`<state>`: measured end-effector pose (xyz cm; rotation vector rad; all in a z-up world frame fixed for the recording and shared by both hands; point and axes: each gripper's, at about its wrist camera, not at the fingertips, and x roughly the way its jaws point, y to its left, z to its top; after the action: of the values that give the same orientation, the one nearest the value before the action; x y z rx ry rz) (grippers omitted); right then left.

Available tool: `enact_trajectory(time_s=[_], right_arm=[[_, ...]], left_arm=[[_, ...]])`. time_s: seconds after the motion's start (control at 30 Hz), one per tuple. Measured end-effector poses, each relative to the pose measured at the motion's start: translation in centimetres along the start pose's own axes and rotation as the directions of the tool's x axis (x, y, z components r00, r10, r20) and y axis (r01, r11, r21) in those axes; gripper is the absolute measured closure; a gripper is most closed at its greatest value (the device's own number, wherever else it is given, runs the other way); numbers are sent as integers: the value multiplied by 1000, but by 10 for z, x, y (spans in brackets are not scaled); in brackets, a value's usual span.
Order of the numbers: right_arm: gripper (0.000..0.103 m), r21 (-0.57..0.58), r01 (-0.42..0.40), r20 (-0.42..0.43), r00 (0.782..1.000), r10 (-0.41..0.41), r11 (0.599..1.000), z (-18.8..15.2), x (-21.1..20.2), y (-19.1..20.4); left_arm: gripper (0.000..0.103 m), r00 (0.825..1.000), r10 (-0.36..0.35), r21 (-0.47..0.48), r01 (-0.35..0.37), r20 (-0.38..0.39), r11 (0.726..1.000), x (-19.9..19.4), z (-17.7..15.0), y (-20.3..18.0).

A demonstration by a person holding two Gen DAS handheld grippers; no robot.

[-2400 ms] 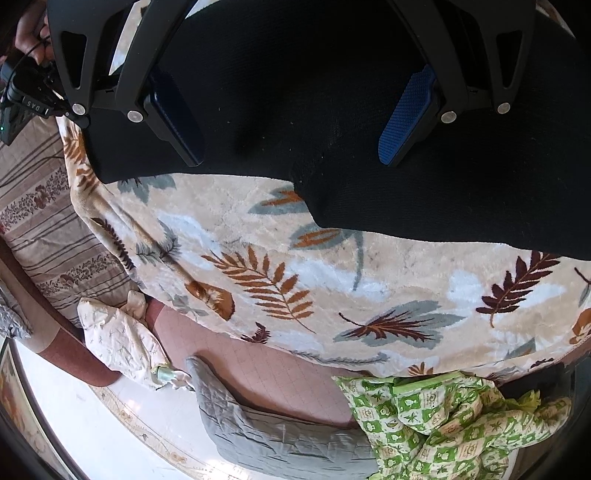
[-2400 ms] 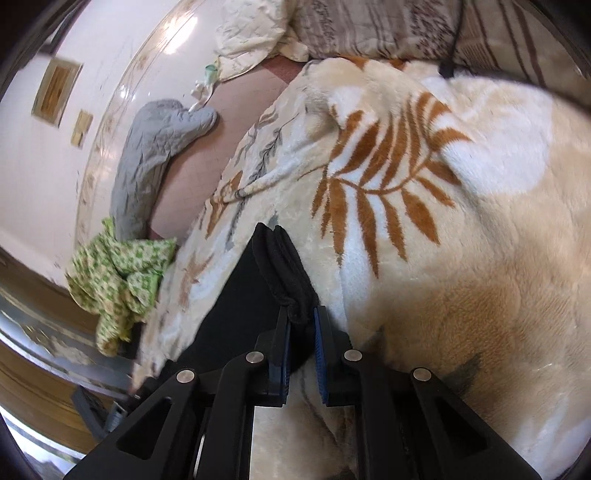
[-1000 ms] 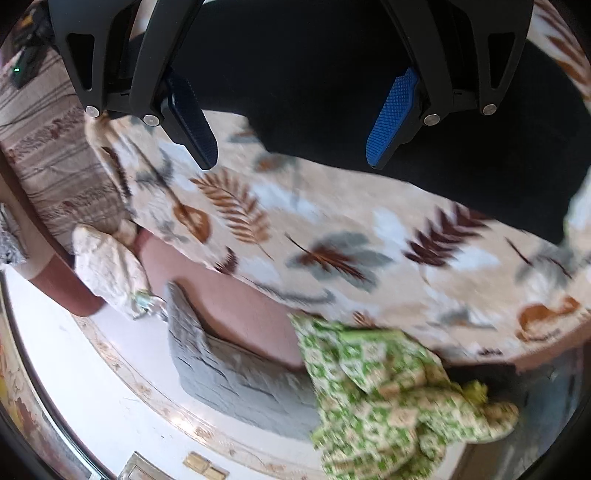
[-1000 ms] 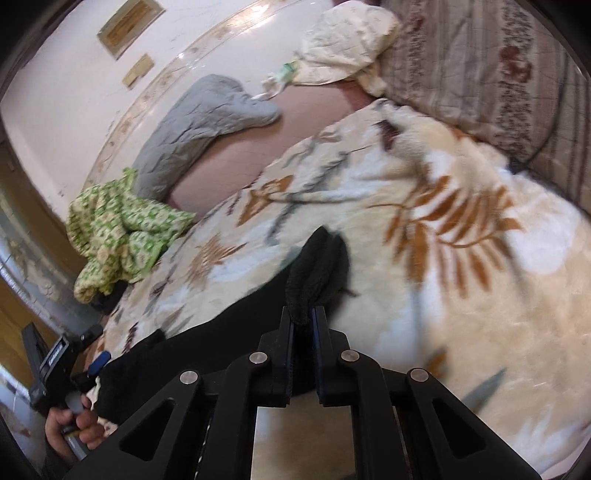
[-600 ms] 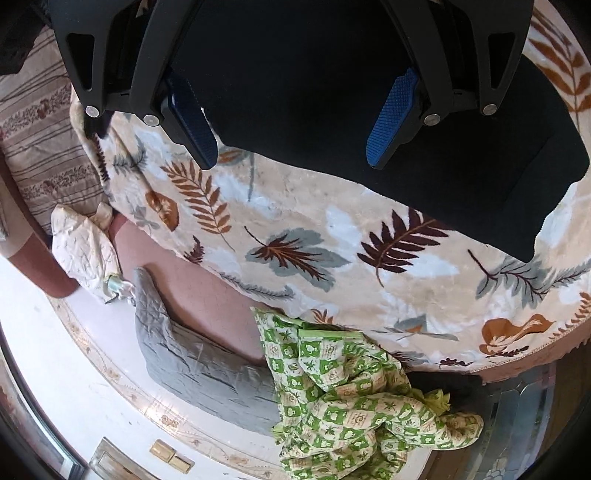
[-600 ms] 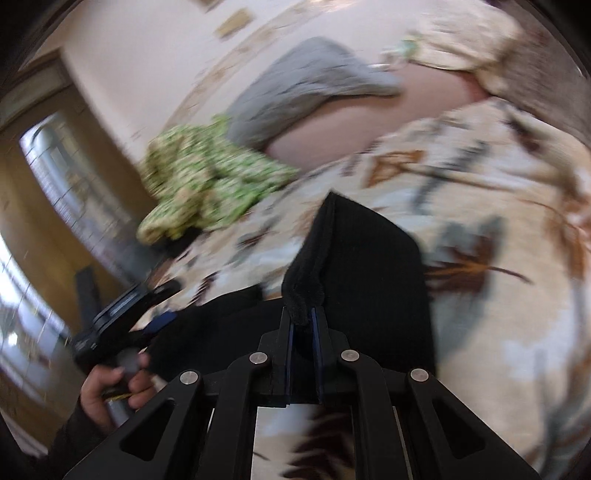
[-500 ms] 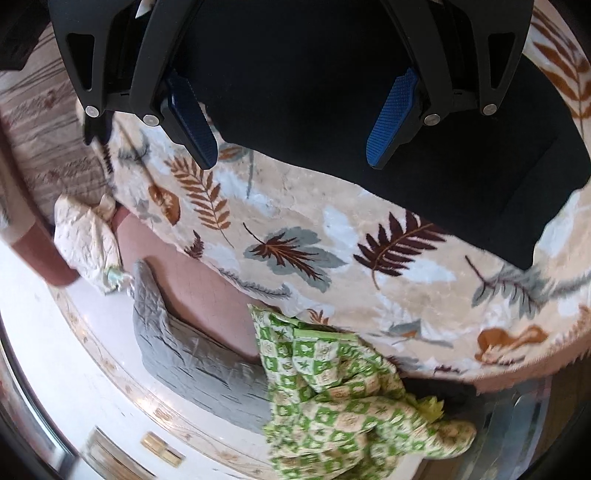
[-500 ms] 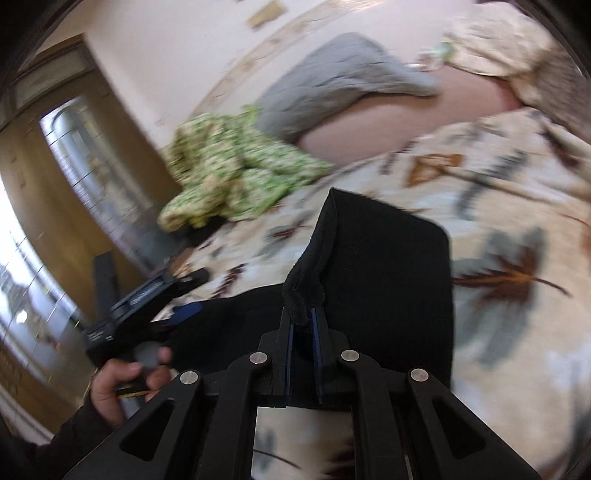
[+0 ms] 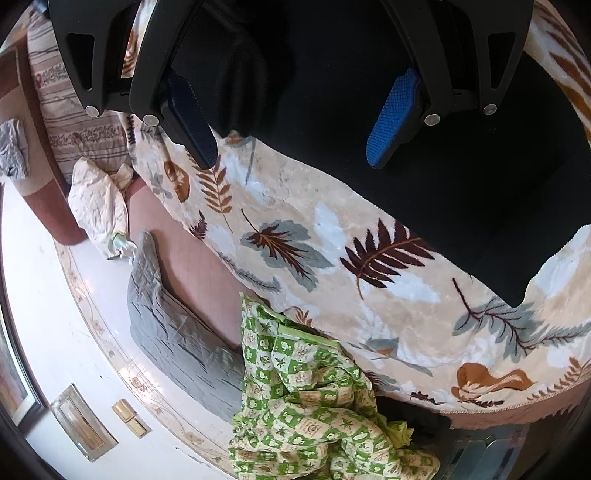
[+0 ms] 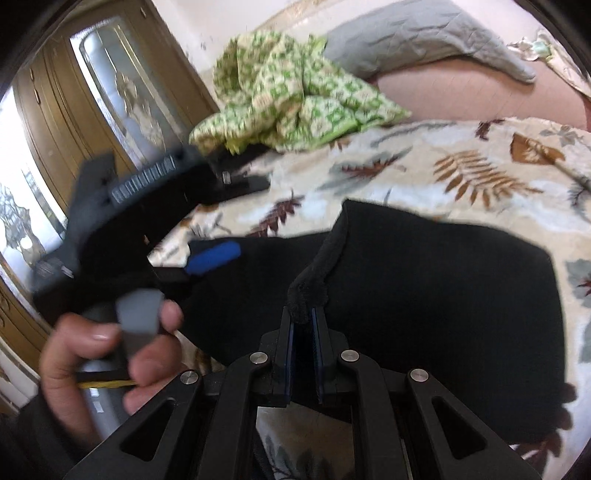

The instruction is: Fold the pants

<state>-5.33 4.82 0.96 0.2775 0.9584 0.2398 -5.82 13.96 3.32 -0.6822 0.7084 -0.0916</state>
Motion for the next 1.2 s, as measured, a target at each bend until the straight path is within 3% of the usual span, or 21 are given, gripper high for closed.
enact_trajectory(time_s=[0.13,0.2,0.23,0.27,0.4,0.47,0.57,0.6,0.63,0.67,0.7,0.73,0.77,0.83,0.9,1.0,1.2], right_arm=[[94,-36,22,-71,997,-24,999,-9,16,0],[88,-70,11,-60,998,-15,997,-11,11,4],[80,-79,5,-54,998,-9,997,-12,8,5],[69,-80,-21,-50,999,17,997,-13,4,5],[69,-84,-145,17,989,147,986,-21,-49,3],[69,-88,-106,72,991,112,991,-22,-76,-7],[68,28,74,163,984,-78,997,-30,-120,-54],[69,79,144,158,975,-155,986,-34,-129,-73],[79,105,183,146,969,-198,977,-36,-134,-87],[101,126,202,137,966,-219,971,-36,-138,-100],[103,135,185,143,968,-204,973,-35,-140,-106],[103,130,167,153,971,-186,977,-34,-141,-108],[103,108,149,160,973,-165,983,-32,-139,-106],[103,62,115,157,980,-124,991,-26,-127,-99],[103,40,121,141,982,-125,992,-23,-115,-94],[103,60,187,-44,982,-185,980,-32,-75,-99],[103,135,133,-5,991,-133,982,-24,-87,-109]], left_arm=[[20,1000,7,13,-7,-6,1000,0,-1,-3],[20,1000,8,22,-8,-13,1000,1,-2,-5],[20,1000,9,27,-8,-13,1000,1,-2,-7],[20,1000,13,37,-12,-11,999,1,-3,-9],[20,1000,-13,120,13,1,993,-5,-8,-25],[20,998,-67,179,67,-7,982,-7,-14,-36],[21,988,-141,311,153,-60,938,-7,-31,-61],[21,986,-149,378,168,-78,910,-6,-40,-74],[22,986,-145,428,168,-86,888,-3,-47,-83],[31,987,-134,473,159,-87,867,-1,-52,-90],[49,989,-119,498,146,-87,855,2,-54,-94],[58,991,-96,510,129,-90,850,8,-54,-98],[67,994,-49,512,93,-99,854,18,-54,-98],[70,994,31,495,27,-108,868,32,-54,-94],[78,976,144,456,-54,-165,889,54,-53,-83],[79,968,164,413,-72,-191,908,62,-52,-80],[79,974,154,388,-78,-168,919,58,-56,-80]])
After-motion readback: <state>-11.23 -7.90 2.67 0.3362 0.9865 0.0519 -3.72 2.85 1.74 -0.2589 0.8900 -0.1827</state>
